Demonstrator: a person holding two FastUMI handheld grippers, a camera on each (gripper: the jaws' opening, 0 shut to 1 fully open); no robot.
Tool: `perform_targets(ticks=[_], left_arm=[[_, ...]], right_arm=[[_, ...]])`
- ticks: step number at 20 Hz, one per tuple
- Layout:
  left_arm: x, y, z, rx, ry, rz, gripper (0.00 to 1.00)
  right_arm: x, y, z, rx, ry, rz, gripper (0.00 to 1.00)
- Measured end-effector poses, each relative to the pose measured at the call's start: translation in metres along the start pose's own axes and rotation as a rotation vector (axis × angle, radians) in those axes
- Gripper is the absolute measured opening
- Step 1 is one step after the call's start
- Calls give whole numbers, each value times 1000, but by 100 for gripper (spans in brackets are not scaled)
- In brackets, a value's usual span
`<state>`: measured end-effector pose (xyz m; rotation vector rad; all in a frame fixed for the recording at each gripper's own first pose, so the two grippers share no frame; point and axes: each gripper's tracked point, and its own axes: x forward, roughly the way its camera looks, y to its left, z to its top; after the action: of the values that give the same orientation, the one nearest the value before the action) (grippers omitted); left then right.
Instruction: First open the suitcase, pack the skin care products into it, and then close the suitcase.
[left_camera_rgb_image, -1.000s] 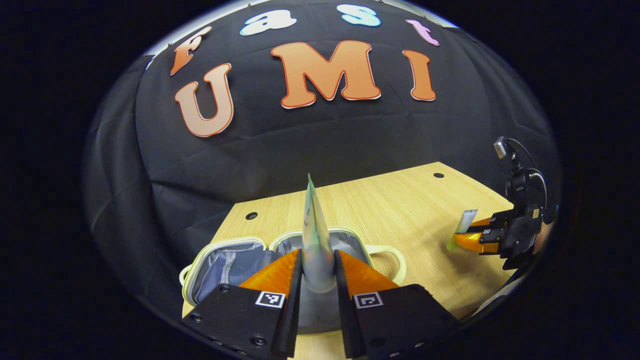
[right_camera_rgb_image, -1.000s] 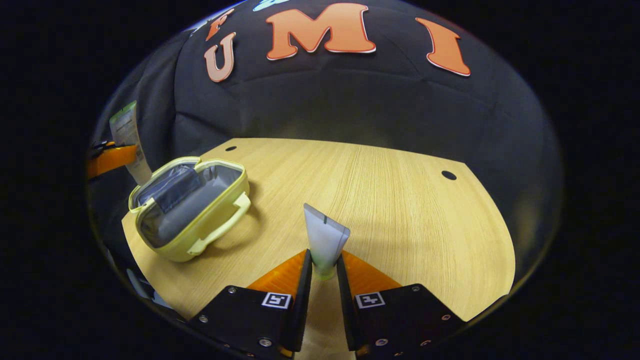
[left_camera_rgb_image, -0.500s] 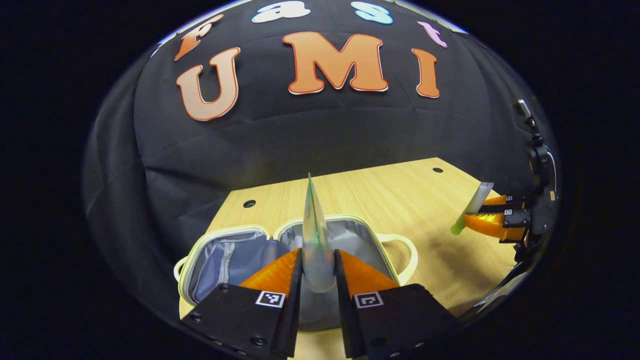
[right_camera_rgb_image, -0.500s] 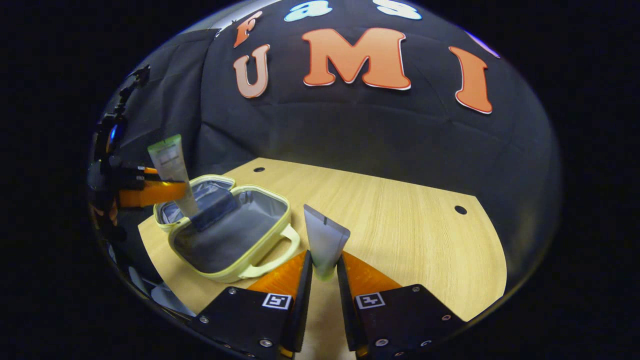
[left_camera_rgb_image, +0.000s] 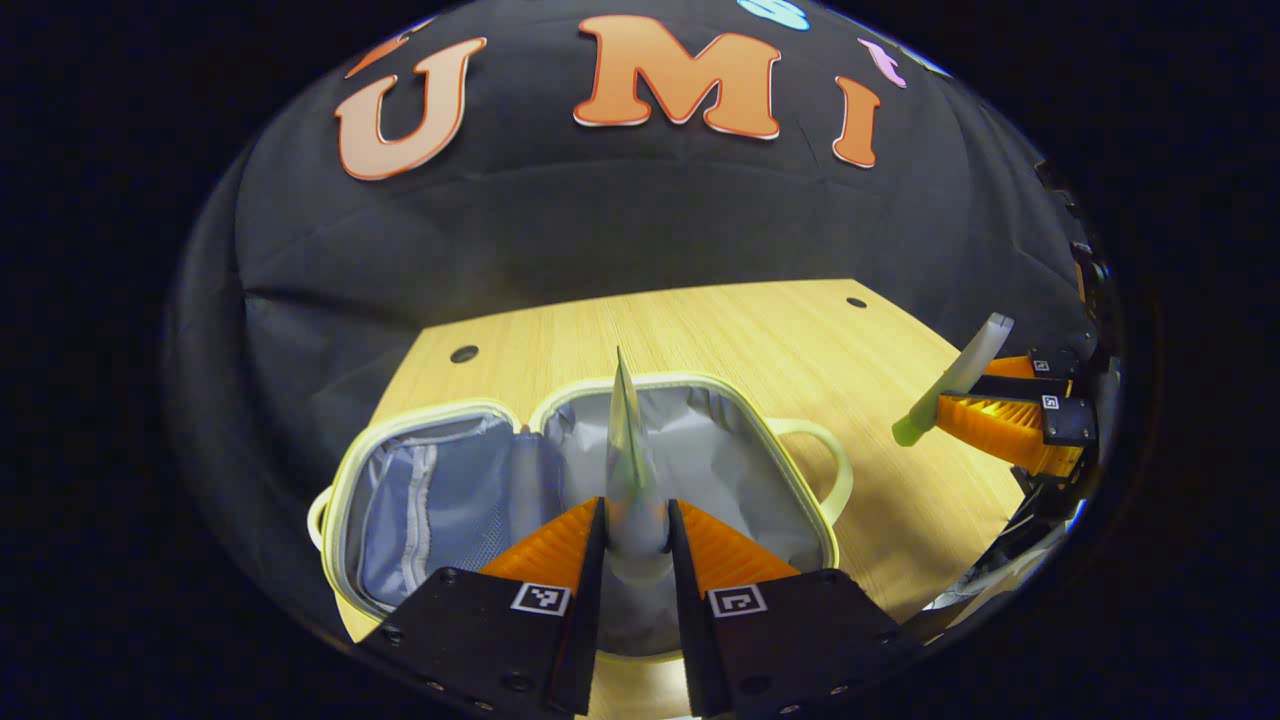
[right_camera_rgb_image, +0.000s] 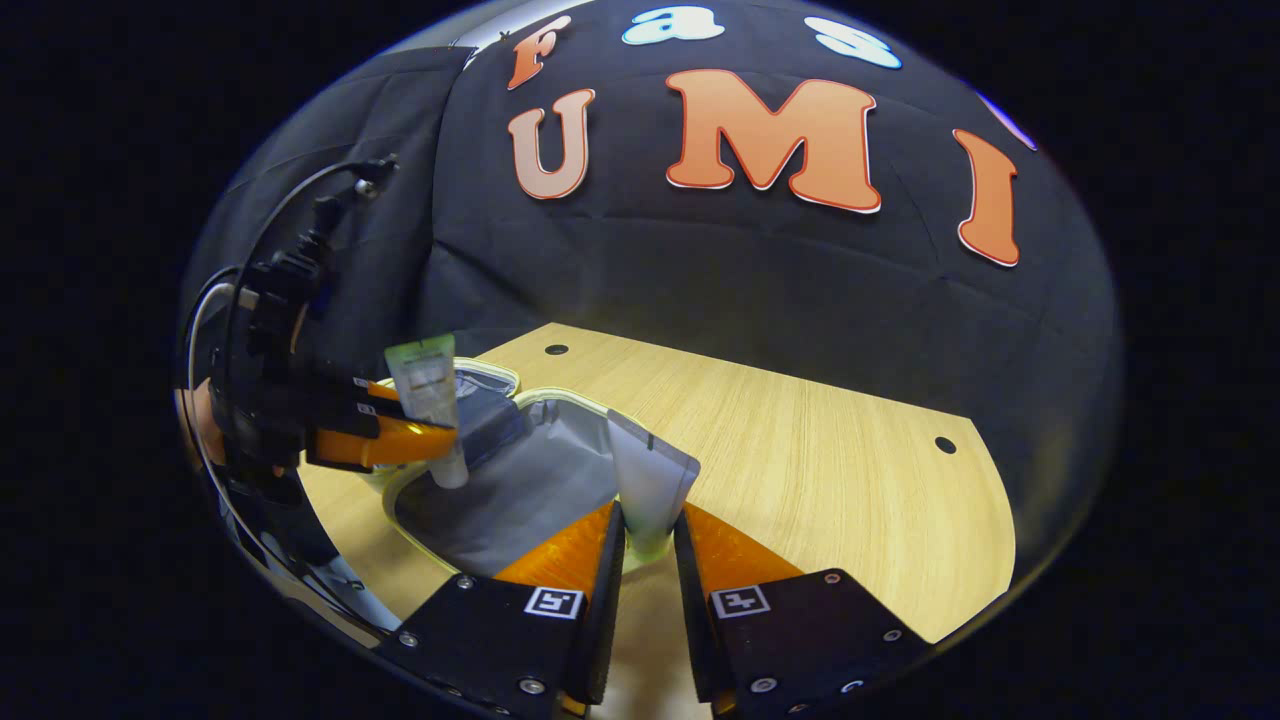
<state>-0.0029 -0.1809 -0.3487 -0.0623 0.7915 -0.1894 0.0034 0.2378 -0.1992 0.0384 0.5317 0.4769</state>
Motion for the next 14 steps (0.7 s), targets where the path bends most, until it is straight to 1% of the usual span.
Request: perform_targets(ticks=[3, 4, 6, 7, 8, 11, 12, 14], left_arm=[[17, 3, -21, 16, 96, -54, 36], [23, 4, -29, 23, 129, -69, 36], [33, 5, -36, 13, 191, -92, 36], [38, 5, -39, -1, 225, -99, 36], [43, 3, -44, -14, 260, -106, 35], [56, 9, -56, -63, 311, -86, 36], [62, 9, -51, -82, 295, -78, 36], [73, 13, -49, -113, 309, -49, 36]], right_arm=[[4, 18, 2, 25, 5, -28, 33], [4, 23, 3, 38, 7, -39, 28], [5, 32, 4, 61, 16, -52, 28], [4, 35, 5, 66, 20, -58, 33], [4, 38, 4, 68, 26, -63, 33], [5, 42, 3, 65, 48, -56, 33], [6, 41, 4, 66, 53, -50, 33], [10, 41, 6, 65, 54, -39, 33]])
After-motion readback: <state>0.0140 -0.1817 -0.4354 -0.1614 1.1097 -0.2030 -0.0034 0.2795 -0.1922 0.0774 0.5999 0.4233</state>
